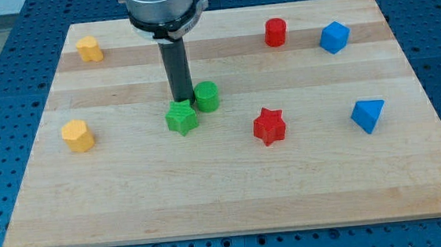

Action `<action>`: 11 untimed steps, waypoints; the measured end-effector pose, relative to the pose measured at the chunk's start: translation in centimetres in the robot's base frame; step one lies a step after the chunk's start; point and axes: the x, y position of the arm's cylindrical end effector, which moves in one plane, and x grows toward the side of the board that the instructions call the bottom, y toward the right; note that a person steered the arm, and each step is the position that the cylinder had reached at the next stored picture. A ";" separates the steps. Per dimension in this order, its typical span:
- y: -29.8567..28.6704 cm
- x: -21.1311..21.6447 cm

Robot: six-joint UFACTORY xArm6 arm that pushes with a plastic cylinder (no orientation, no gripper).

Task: Move the green circle into the green star

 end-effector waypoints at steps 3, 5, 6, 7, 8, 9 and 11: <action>6.5 -5.5; 6.7 0.0; 5.6 0.3; 3.9 1.1; 3.6 1.1; 3.7 0.8; 0.7 -9.5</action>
